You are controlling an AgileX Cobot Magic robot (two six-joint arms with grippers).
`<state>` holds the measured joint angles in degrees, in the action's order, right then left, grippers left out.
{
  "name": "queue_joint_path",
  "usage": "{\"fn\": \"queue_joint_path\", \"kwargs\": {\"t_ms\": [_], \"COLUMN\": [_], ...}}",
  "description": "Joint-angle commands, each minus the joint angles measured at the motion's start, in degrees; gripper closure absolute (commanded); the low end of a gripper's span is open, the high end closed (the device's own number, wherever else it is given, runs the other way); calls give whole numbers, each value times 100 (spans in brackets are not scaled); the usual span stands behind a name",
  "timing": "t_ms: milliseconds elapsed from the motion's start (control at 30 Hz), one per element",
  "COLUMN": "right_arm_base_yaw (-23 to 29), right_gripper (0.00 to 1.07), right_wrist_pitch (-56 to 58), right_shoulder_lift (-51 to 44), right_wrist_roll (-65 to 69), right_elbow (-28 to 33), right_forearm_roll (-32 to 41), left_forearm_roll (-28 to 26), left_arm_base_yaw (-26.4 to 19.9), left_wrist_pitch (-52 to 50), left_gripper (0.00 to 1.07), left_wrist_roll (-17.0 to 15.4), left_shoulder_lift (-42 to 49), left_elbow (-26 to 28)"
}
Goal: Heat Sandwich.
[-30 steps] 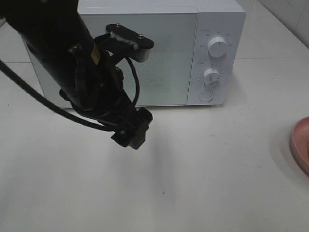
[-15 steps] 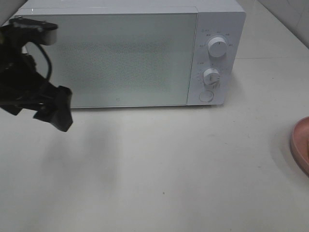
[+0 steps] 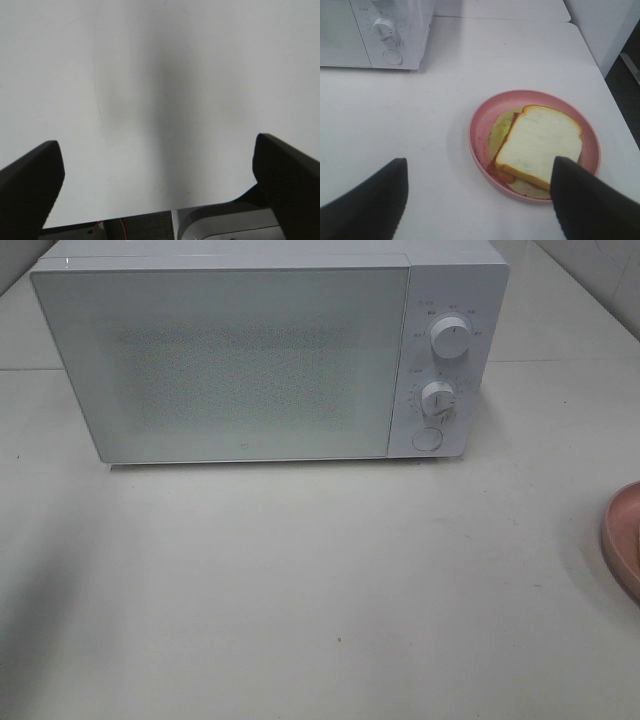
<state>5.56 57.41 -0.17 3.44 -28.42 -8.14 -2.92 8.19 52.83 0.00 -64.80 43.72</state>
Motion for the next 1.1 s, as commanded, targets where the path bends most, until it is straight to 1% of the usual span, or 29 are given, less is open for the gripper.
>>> {"fn": "queue_joint_path", "kwargs": {"t_ms": [33,67,133,200,233,267,333,367,400,500,533,600,667,700,833,867,933,1000,1100], "right_arm_base_yaw": [-40,-40,-40,-40,-40,-40,-40,-40,-40,-40,-40,-40,-40,-40,-40,-40,-40,-40,-40], "right_gripper": [32,32,32,32,32,32,32,32,32,32,32,32,32,32,32,32,32,32,32], "right_wrist_pitch": [-40,-40,-40,-40,-40,-40,-40,-40,-40,-40,-40,-40,-40,-40,-40,-40,-40,-40,-40], "right_shoulder_lift": [-166,-166,-166,-166,-166,-166,-166,-166,-166,-166,-166,-166,-166,-166,-166,-166,-166,-166,-166], "right_wrist_roll": [11,11,17,17,17,17,17,17,17,17,17,17,11,11,11,11,11,11,11], "right_elbow": [17,17,17,17,17,17,17,17,17,17,17,17,17,17,17,17,17,17,17], "right_forearm_roll": [-23,-23,-23,-23,-23,-23,-23,-23,-23,-23,-23,-23,-23,-23,-23,-23,-23,-23,-23], "left_forearm_roll": [-63,-63,-63,-63,-63,-63,-63,-63,-34,40,40,166,201,201,201,201,201,195,201], "left_arm_base_yaw": [-29,-29,-29,-29,-29,-29,-29,-29,-29,-29,-29,-29,-29,-29,-29,-29,-29,-29,-29], "left_wrist_pitch": [120,120,160,178,178,195,258,258,384,619,619,882,871,871,865,865,865,865,865], "left_gripper": [9,9,9,9,9,9,9,9,9,9,9,9,9,9,9,9,9,9,9], "left_wrist_roll": [-57,-57,-57,-57,-57,-57,-57,-57,-57,-57,-57,-57,-74,-74,-74,-74,-74,-74,-74], "left_shoulder_lift": [544,544,1008,1358,1358,1679,2034,2034,2429,2951,2951,3443,3908,3908,4652,4652,4927,5340,5552], "left_elbow": [-332,-332,-625,-796,-796,-968,-1089,-1089,-1220,-1261,-1261,-1404,-1404,-1404,-1404,-1404,-1404,-1404,-1404]}}
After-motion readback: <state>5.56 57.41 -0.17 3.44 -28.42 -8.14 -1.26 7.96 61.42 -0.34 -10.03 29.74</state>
